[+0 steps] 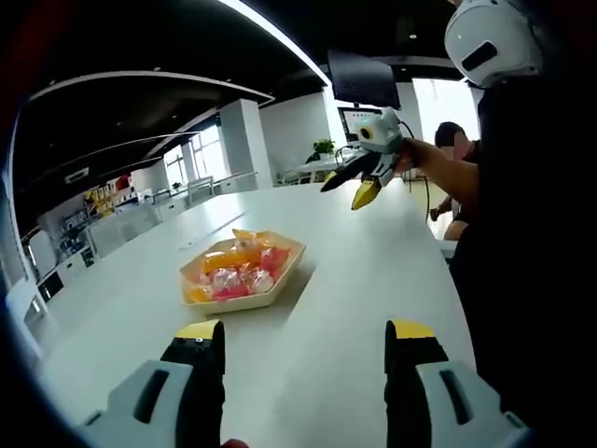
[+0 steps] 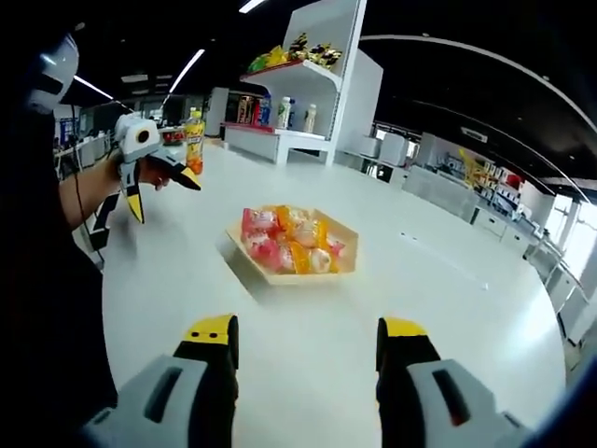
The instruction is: Pick up the marshmallows scattered on the table and place them into the bowl on the table
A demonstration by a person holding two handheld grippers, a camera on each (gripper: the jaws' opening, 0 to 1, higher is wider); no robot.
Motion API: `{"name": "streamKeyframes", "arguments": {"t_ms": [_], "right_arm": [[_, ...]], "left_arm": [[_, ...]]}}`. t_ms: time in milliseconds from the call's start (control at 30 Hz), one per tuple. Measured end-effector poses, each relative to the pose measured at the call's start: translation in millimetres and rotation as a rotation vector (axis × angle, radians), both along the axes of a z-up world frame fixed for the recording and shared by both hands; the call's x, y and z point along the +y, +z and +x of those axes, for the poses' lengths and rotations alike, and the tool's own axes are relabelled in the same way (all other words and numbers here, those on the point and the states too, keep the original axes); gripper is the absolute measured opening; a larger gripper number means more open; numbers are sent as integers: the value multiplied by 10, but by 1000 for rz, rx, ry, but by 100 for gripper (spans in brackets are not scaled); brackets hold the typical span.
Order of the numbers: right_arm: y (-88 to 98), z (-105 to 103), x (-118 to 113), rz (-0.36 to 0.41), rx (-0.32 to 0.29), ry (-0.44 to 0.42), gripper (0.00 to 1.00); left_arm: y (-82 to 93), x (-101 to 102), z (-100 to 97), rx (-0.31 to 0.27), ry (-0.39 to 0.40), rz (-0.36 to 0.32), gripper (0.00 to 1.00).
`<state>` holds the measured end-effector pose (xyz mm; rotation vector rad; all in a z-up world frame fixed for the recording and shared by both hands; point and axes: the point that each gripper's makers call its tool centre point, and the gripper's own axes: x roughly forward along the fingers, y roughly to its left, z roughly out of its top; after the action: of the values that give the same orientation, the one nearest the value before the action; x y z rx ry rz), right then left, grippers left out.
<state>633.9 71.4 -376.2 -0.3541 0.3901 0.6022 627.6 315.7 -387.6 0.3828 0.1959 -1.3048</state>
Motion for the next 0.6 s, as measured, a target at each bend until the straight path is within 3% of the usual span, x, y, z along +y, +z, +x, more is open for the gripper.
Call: {"name": "streamKeyframes", "arguments": {"t_ms": [600], "right_arm": [[-6, -182, -21, -73, 43, 41, 58]], "left_arm": [[-8, -21, -48, -6, -18, 20, 68]]}}
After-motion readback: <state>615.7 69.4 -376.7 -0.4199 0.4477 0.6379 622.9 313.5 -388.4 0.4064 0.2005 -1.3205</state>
